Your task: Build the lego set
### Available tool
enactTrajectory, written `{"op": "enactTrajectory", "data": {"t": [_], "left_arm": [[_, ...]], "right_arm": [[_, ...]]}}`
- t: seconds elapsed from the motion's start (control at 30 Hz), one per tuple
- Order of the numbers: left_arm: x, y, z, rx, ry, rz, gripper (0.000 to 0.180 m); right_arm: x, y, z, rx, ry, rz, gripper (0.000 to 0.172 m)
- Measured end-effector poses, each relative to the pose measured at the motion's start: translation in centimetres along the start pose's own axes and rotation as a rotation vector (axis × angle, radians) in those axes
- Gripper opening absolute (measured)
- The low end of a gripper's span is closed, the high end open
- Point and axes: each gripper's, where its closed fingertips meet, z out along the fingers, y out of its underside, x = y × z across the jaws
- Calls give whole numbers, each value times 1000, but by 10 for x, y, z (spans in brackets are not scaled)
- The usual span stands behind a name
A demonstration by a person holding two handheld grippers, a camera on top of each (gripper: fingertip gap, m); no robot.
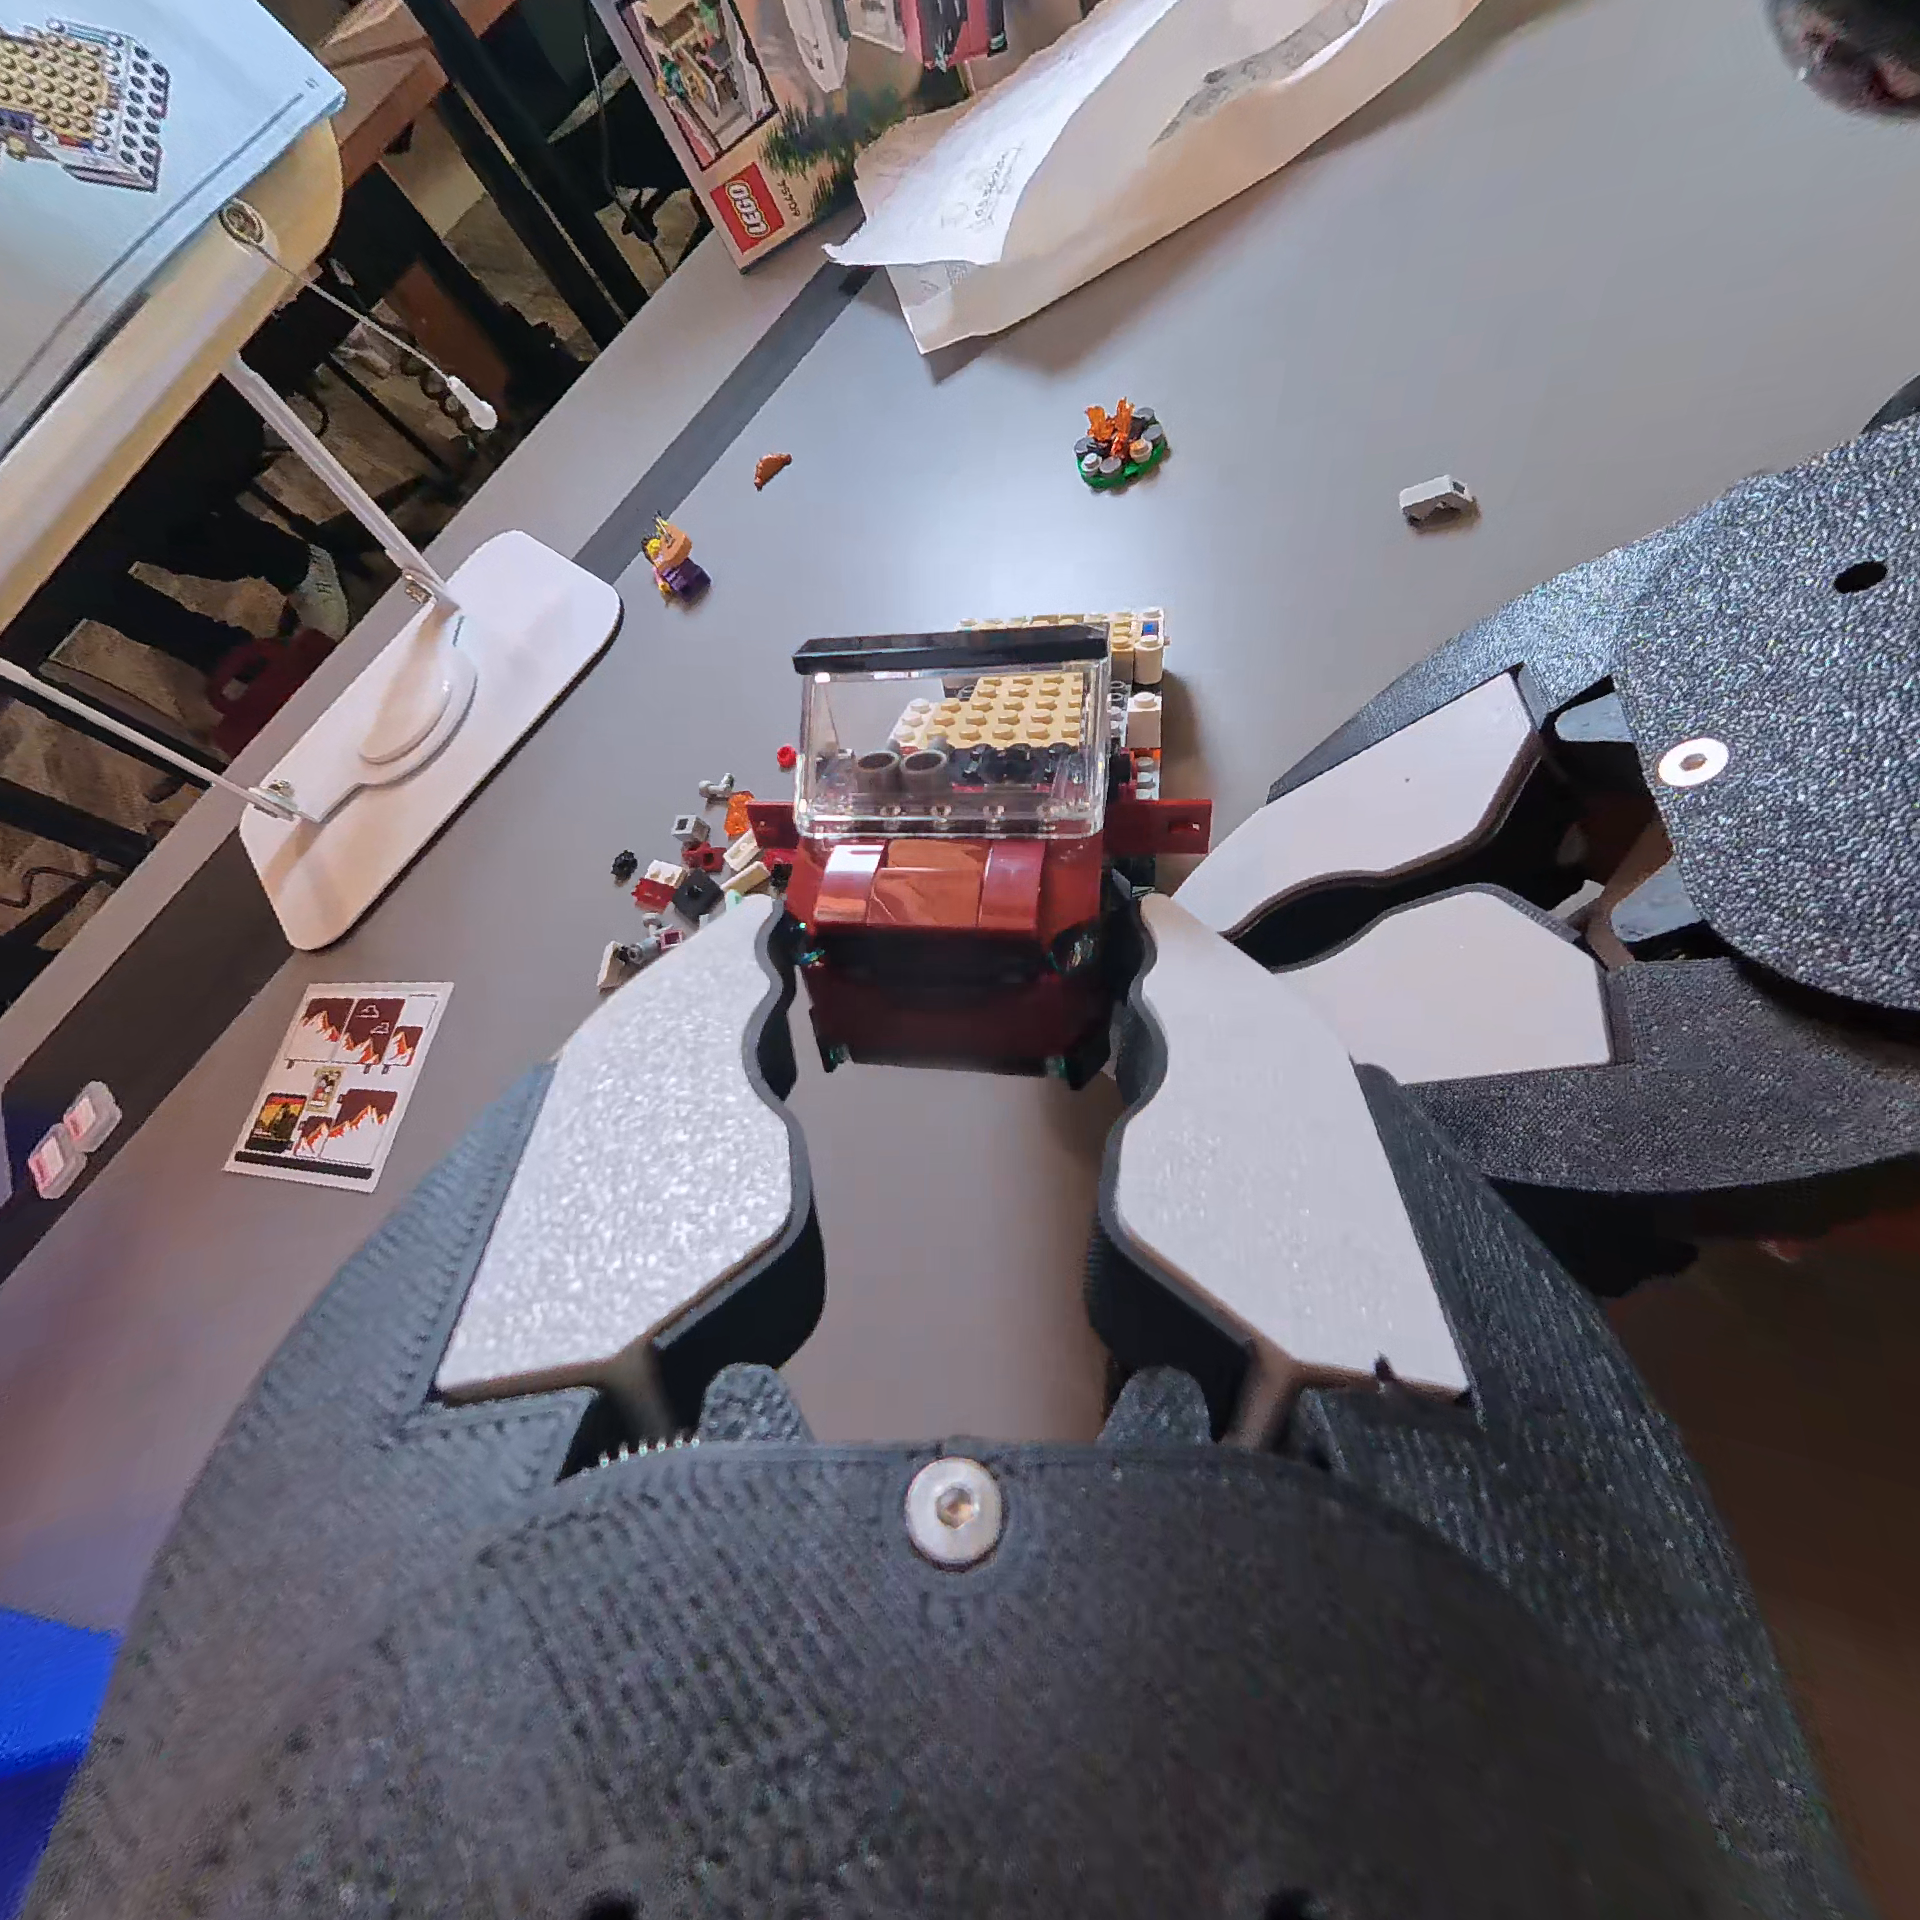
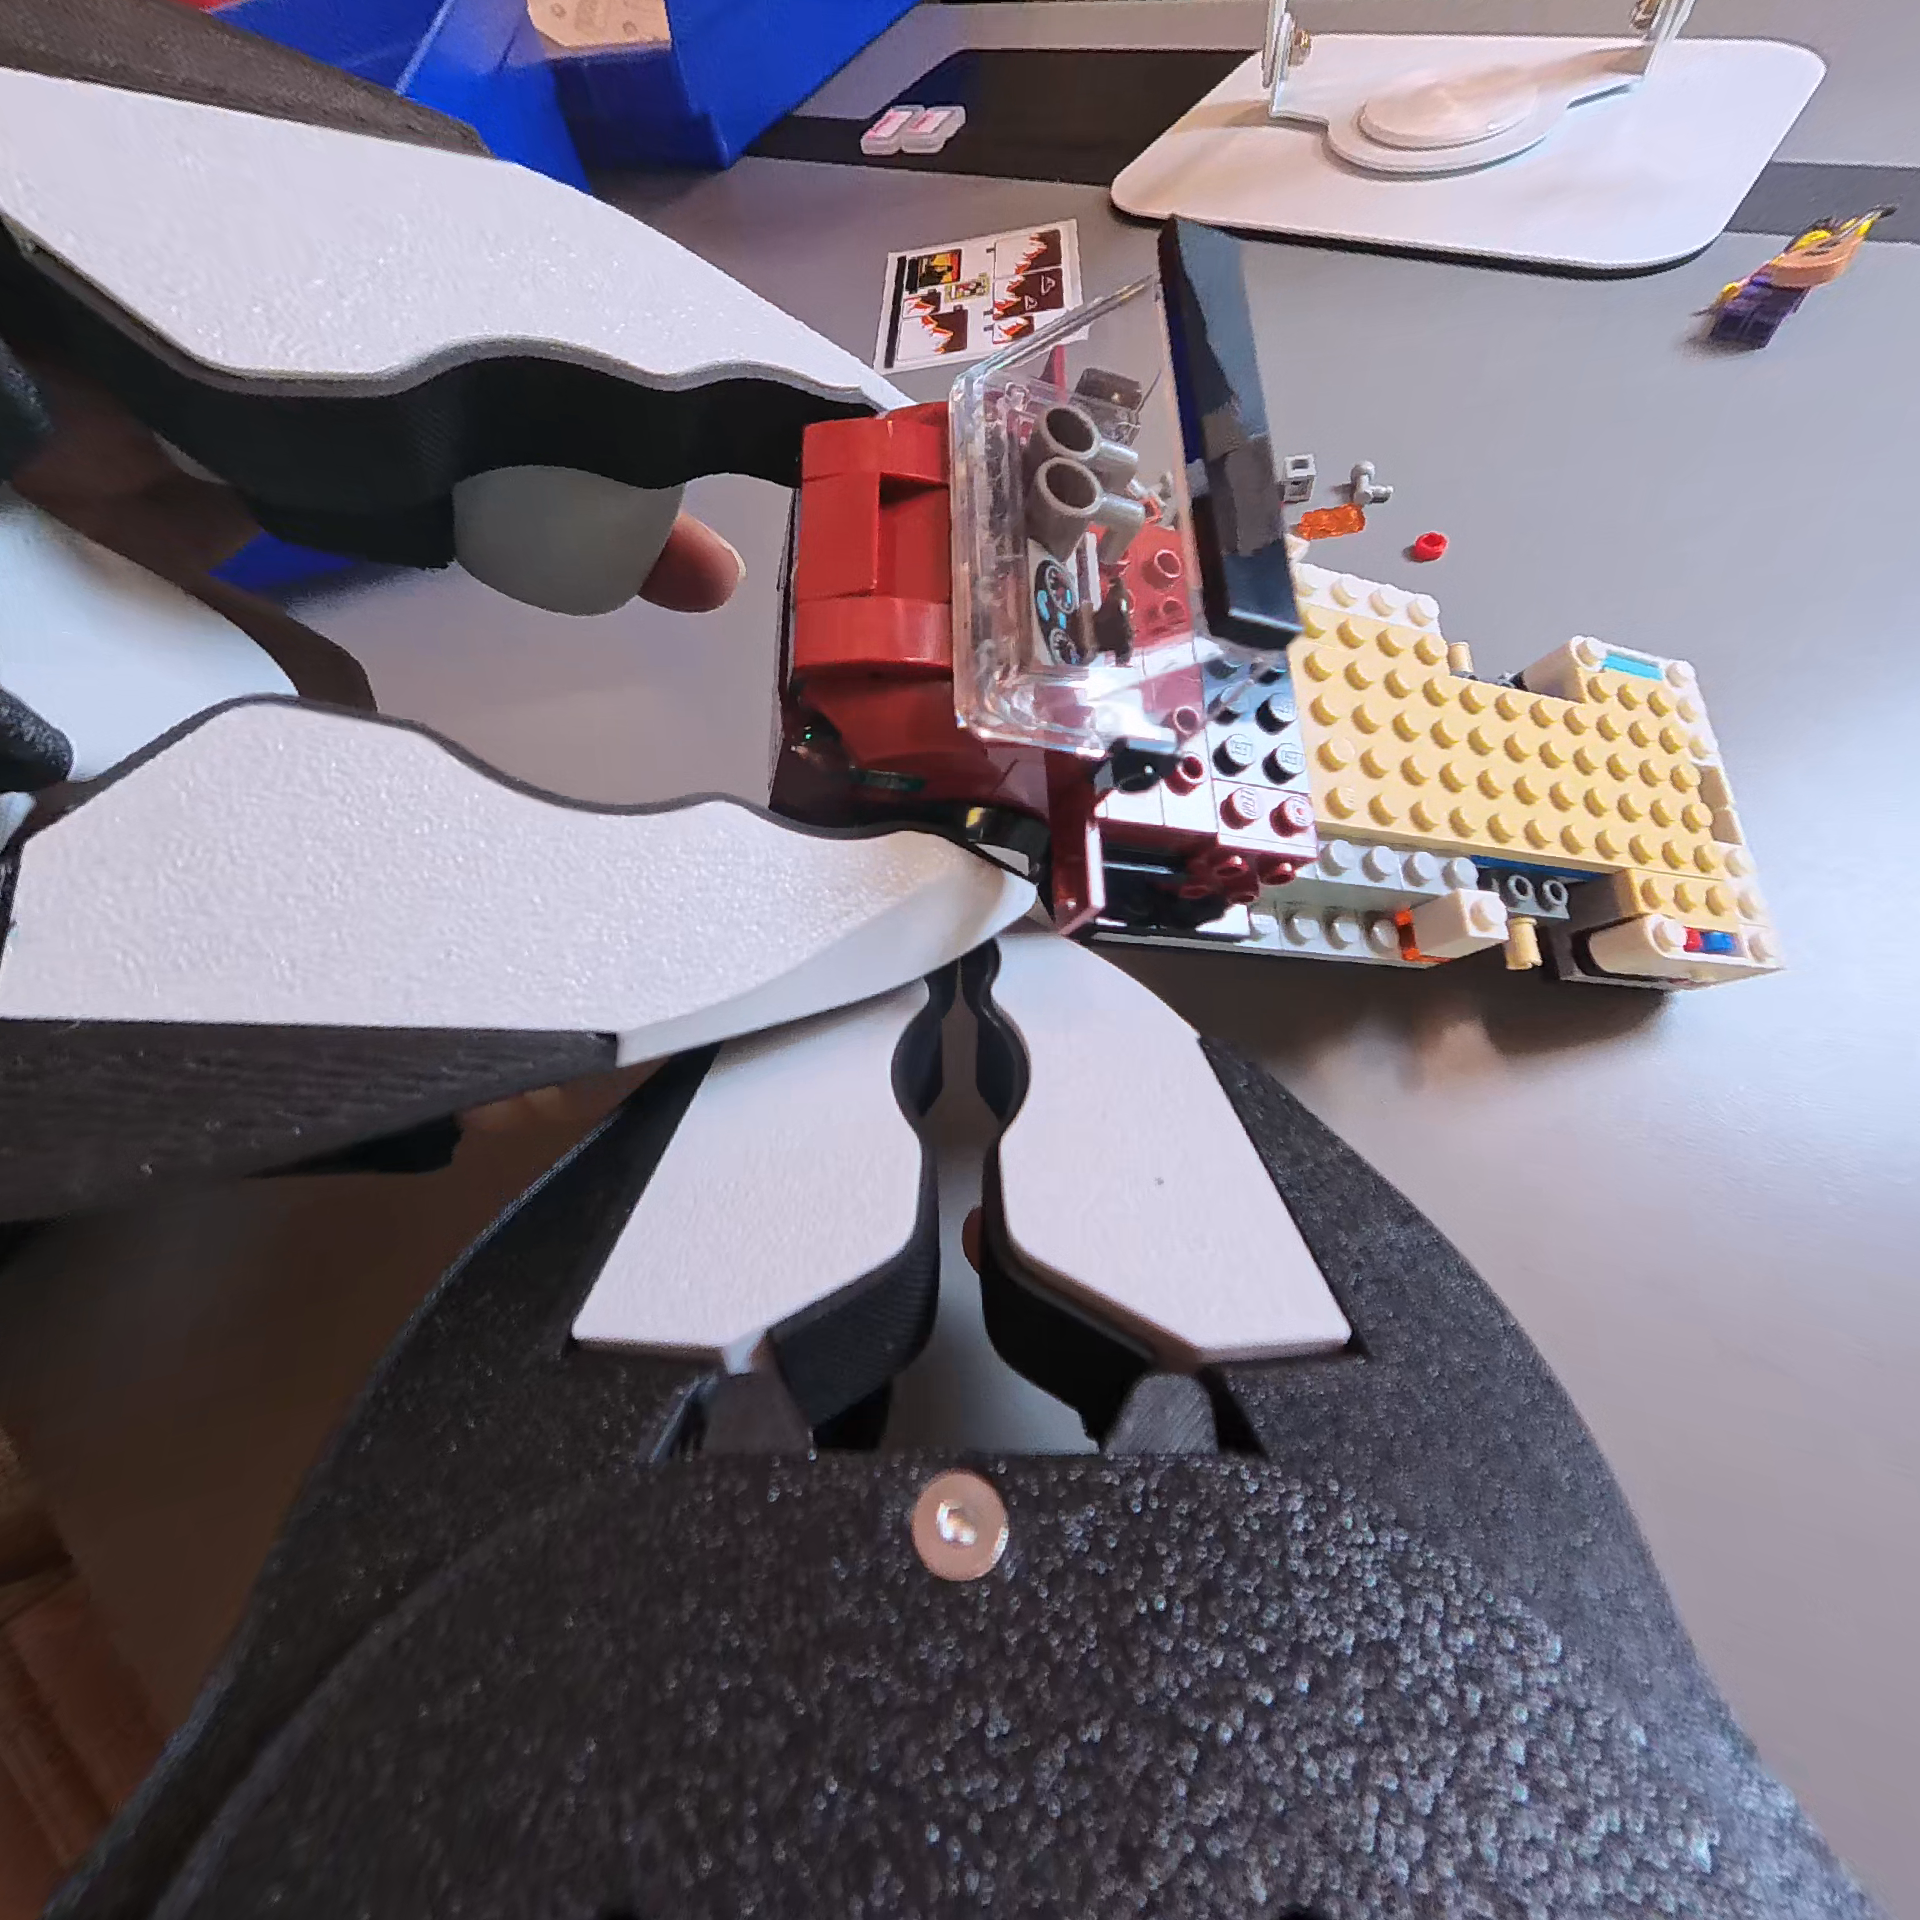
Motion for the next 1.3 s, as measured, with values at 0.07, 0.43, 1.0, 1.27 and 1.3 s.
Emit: {"op": "enactTrajectory", "data": {"t": [0.07, 0.43, 1.0, 1.27, 1.3], "left_arm": [[0, 1, 1, -3, 36, -41, 61], [-11, 7, 3, -6, 196, -289, 61], [-16, 12, 6, -1, 289, -426, 61], [-22, 22, 12, 30, 506, -616, 61], [-22, 24, 12, 30, 540, -627, 61]], "right_arm": [[0, 0, -1, 1, 2, -9, 0], [-4, 1, -4, 3, -30, -7, 0], [-7, -3, -3, 4, -40, -13, 0], [-14, -6, -2, 5, -63, -25, 0], [-15, -6, -2, 6, -67, -28, 0]]}}
